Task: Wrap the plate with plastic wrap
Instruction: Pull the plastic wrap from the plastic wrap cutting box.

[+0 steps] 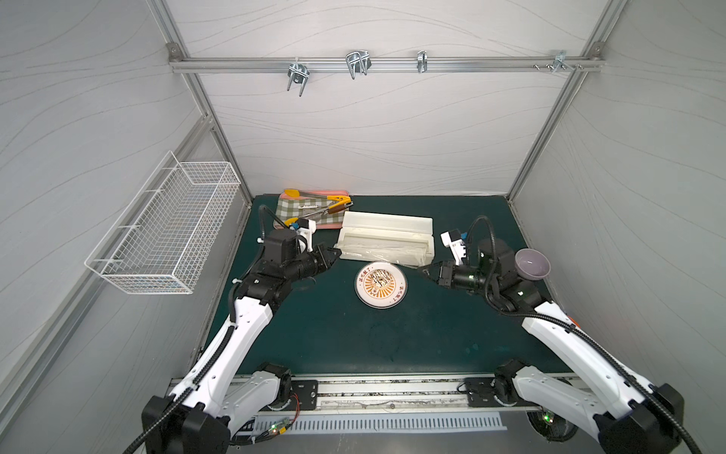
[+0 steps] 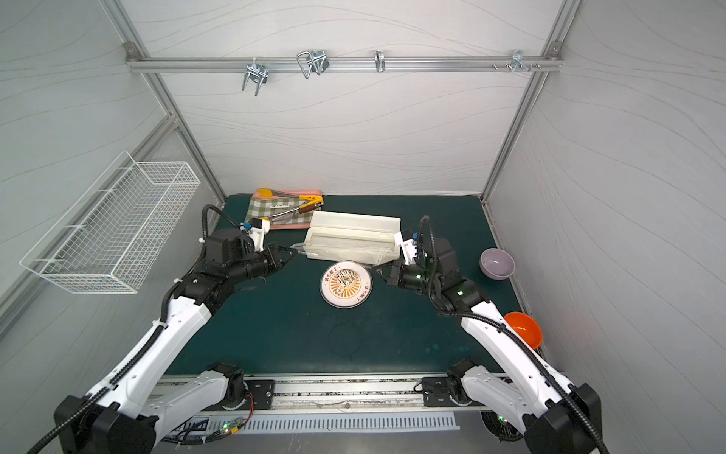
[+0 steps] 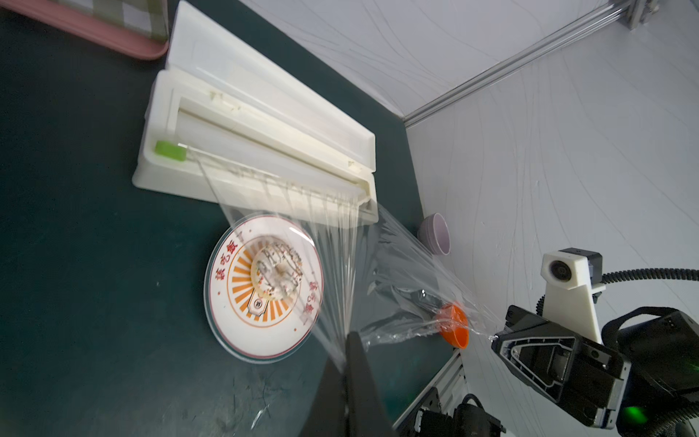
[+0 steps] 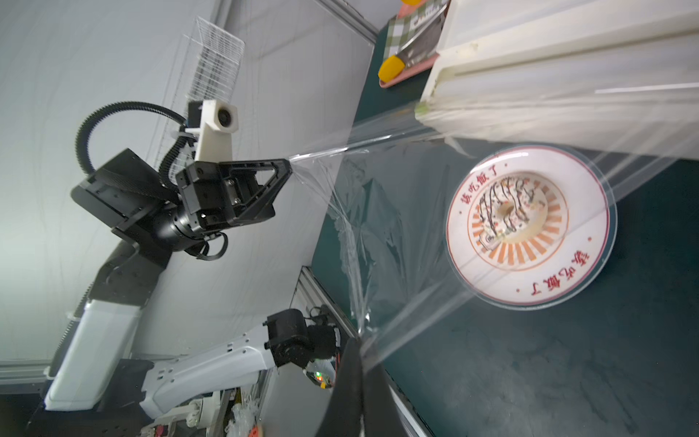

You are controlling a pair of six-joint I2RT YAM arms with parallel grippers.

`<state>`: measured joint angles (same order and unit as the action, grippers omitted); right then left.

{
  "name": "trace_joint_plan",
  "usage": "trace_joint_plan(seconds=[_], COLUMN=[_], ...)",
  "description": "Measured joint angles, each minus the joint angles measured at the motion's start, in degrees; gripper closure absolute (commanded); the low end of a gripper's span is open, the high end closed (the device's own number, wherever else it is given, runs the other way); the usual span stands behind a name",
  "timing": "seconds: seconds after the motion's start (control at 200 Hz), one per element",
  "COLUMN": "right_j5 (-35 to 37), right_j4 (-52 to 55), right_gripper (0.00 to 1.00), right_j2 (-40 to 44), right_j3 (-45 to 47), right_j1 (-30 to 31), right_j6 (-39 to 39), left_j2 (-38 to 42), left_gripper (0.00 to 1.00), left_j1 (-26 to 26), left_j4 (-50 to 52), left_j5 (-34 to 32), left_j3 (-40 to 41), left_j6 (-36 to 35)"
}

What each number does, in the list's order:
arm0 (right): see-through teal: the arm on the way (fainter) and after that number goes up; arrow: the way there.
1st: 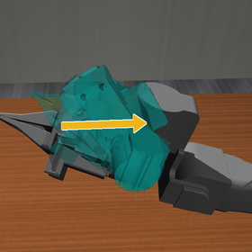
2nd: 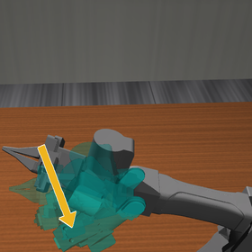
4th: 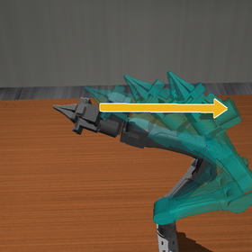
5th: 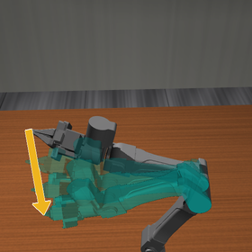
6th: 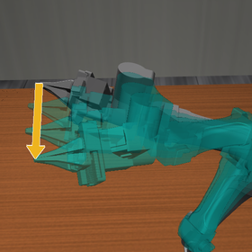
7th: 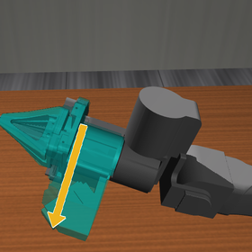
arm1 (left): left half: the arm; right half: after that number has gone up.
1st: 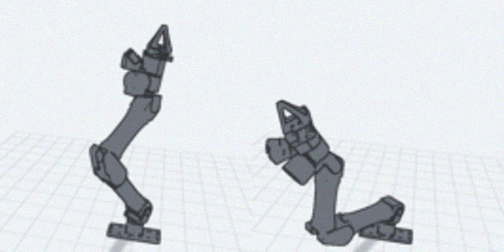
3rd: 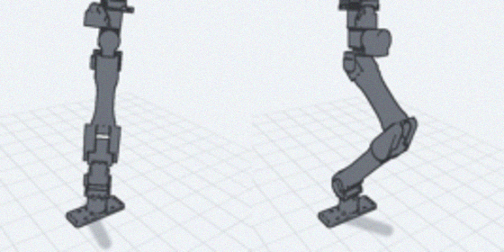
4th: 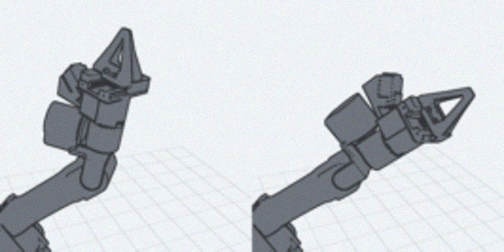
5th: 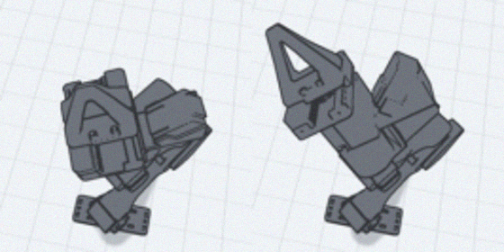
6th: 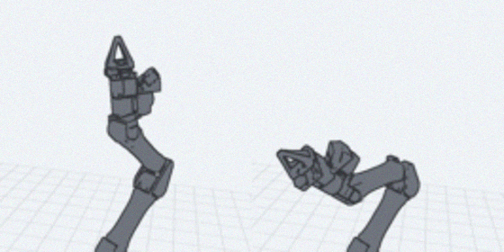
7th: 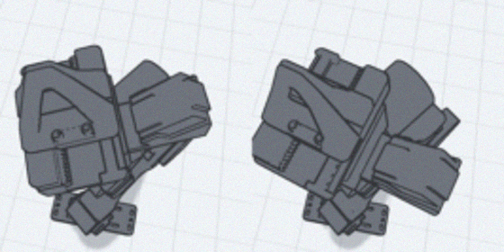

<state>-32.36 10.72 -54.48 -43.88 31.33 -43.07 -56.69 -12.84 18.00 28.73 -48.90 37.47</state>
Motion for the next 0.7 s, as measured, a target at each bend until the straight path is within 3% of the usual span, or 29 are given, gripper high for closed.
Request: trace_joint_plan(seconds=[0.405, 0.7], right_j5=[6.43, 9.62], right_j4=[3.39, 4.39], right_gripper=[1.00, 1.00], right_j2=[2.05, -0.98], right_j3=[12.98, 17.51], right_j1=[8.83, 9.81], right_j6=[-2.93, -4.13], left_j2=[7.80, 5.66], left_gripper=[1.00, 1.00], left_j1=[-5.64, -11.54], left_j4=[2.54, -0.35], left_j5=[-4.72, -8.83], left_j3=[16.04, 23.23], left_j6=[3.19, 5.64])
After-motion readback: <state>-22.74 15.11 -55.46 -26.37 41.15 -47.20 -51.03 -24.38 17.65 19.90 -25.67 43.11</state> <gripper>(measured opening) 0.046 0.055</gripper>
